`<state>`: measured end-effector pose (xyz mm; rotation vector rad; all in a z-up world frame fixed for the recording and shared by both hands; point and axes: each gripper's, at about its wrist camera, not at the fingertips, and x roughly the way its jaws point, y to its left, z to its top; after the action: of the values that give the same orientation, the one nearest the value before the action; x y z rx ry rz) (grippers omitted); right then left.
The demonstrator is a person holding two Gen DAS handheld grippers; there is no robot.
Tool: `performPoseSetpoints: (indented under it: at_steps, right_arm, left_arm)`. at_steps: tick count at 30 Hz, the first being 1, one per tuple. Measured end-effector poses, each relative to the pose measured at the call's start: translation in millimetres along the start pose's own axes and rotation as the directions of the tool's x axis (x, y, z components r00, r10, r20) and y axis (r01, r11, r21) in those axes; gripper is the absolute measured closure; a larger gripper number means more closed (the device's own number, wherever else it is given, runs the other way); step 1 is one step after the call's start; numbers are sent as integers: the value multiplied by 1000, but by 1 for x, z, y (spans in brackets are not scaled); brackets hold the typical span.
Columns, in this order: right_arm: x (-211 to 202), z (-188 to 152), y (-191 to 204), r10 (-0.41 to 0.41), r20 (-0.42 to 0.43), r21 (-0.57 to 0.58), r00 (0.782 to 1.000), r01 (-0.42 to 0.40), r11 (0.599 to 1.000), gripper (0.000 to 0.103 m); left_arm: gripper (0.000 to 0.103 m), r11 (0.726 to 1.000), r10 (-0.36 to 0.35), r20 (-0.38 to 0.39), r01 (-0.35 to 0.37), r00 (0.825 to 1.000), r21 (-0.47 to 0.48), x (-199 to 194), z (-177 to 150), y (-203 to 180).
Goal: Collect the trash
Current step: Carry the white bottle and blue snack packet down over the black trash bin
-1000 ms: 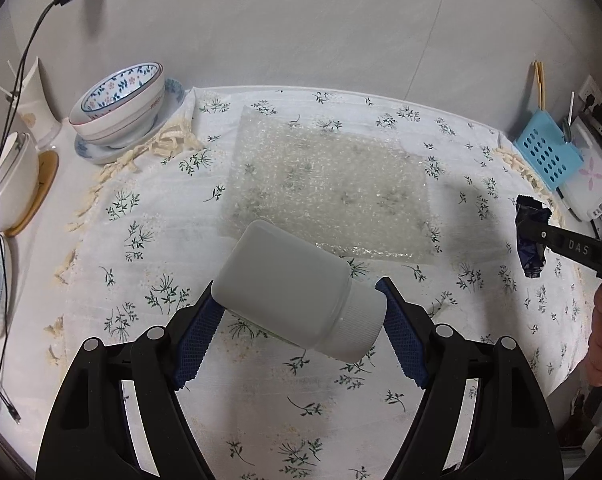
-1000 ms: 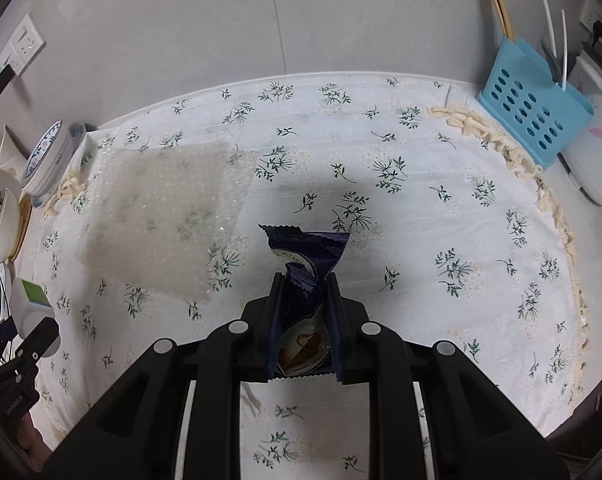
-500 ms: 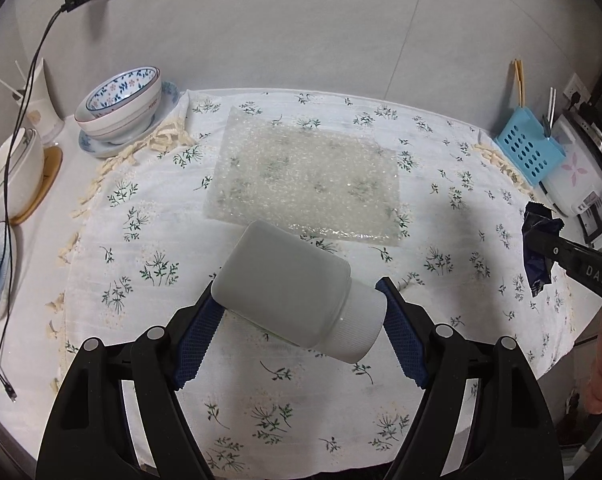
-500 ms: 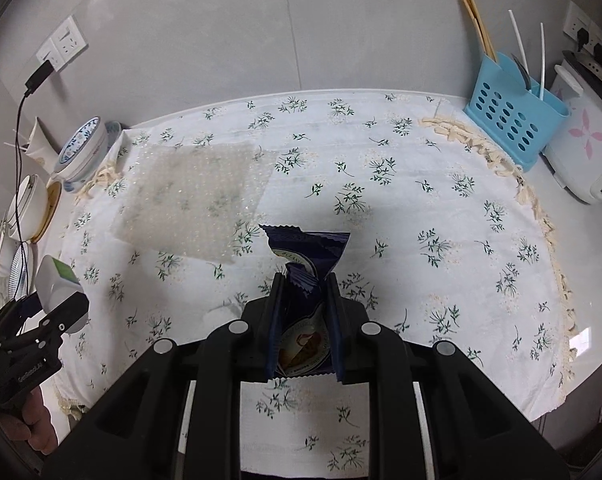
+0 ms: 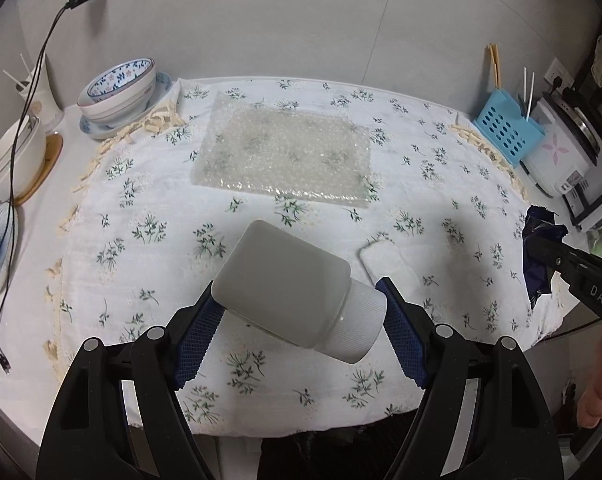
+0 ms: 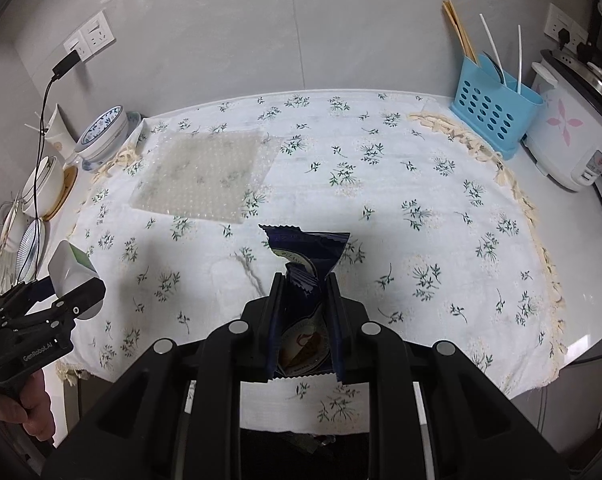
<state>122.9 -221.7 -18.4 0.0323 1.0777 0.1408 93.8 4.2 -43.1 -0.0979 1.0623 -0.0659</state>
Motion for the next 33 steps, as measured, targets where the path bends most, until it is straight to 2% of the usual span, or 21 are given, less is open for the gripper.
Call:
performPoseSetpoints:
  at_steps: [33]
  right_arm:
    - [-36, -105, -15, 26, -42, -12, 999, -26, 1000, 84]
  left_arm:
    - [28, 997, -40, -21, 41, 999, 60, -43, -95, -58]
